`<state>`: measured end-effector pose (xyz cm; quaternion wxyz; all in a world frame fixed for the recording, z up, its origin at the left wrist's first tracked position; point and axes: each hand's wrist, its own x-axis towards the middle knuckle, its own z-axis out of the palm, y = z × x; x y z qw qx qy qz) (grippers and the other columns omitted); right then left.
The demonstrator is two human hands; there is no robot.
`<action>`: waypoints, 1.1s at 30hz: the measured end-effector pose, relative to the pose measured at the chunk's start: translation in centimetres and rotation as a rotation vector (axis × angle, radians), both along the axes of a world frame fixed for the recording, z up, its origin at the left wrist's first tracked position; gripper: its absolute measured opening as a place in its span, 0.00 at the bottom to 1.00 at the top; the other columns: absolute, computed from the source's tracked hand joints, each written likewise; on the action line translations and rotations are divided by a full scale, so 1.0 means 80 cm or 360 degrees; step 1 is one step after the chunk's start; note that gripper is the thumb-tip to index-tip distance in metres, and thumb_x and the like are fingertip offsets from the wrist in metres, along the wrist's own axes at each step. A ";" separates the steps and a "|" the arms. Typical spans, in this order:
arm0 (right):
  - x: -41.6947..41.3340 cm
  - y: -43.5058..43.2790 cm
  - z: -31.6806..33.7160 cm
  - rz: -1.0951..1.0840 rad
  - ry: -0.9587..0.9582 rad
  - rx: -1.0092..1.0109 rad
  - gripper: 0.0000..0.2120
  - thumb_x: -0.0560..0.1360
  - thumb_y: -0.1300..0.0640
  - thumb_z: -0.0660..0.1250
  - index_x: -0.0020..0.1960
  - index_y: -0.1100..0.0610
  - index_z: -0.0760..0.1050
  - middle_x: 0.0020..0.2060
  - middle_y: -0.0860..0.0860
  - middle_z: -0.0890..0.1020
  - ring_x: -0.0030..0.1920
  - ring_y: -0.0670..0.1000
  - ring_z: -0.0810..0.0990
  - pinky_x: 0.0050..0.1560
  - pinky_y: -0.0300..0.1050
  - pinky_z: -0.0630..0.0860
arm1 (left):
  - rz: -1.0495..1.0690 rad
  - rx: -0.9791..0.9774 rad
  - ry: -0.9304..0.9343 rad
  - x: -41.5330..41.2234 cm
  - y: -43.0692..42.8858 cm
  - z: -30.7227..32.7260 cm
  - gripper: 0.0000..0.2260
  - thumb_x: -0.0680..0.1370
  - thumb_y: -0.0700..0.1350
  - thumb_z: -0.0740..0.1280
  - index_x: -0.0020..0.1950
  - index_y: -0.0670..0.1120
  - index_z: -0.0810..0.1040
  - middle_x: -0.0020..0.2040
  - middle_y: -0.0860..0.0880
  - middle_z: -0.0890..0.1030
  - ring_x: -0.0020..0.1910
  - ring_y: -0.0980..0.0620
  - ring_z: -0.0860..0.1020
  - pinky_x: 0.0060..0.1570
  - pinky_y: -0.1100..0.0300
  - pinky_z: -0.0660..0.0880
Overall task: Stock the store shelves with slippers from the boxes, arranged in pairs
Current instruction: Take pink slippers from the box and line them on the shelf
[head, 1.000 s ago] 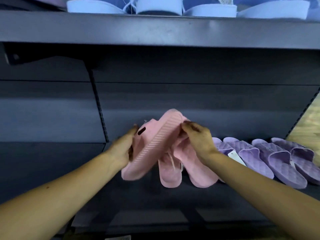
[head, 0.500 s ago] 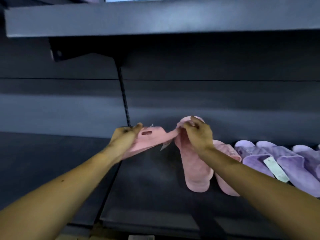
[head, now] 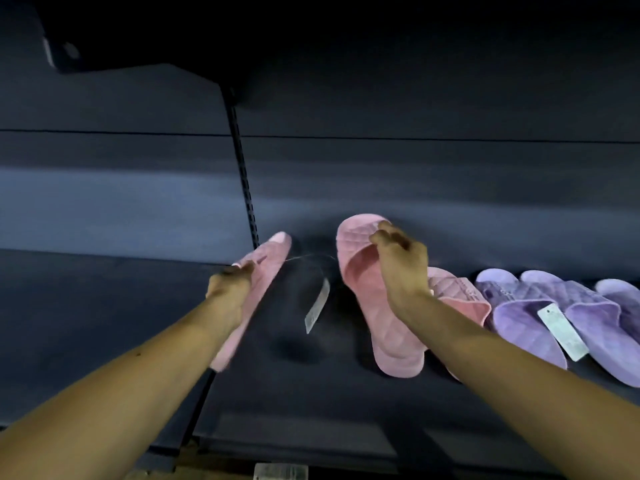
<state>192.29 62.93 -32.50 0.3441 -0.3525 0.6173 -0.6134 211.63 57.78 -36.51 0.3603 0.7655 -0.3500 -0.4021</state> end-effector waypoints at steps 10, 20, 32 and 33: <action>0.067 0.000 -0.055 0.0370 -0.0306 0.0202 0.24 0.76 0.58 0.63 0.71 0.52 0.66 0.66 0.49 0.73 0.63 0.51 0.72 0.66 0.43 0.66 | -0.0077 -0.0175 -0.0093 -0.034 0.018 -0.038 0.18 0.77 0.56 0.62 0.63 0.50 0.72 0.57 0.50 0.76 0.60 0.42 0.73 0.67 0.52 0.63; 0.064 -0.026 -0.113 0.0322 -0.0448 0.0184 0.29 0.72 0.53 0.64 0.70 0.61 0.63 0.59 0.55 0.73 0.51 0.39 0.76 0.53 0.33 0.68 | -0.0929 -0.0219 -0.1145 0.004 0.025 -0.075 0.21 0.74 0.54 0.66 0.65 0.52 0.68 0.66 0.52 0.72 0.66 0.48 0.67 0.58 0.53 0.59; 0.032 -0.020 -0.160 0.0606 0.1091 0.0259 0.34 0.78 0.58 0.60 0.76 0.60 0.44 0.76 0.53 0.44 0.77 0.50 0.43 0.71 0.35 0.44 | -0.1464 -0.0210 -0.1071 -0.039 0.000 -0.113 0.14 0.72 0.62 0.64 0.46 0.54 0.66 0.53 0.51 0.76 0.54 0.48 0.74 0.54 0.50 0.70; 0.028 -0.019 -0.162 0.0664 0.1153 0.0265 0.35 0.78 0.56 0.59 0.76 0.60 0.42 0.76 0.52 0.43 0.76 0.50 0.42 0.70 0.33 0.43 | -0.1468 -0.0196 -0.1052 -0.040 -0.001 -0.114 0.14 0.73 0.60 0.64 0.47 0.53 0.67 0.54 0.51 0.76 0.55 0.48 0.74 0.56 0.49 0.70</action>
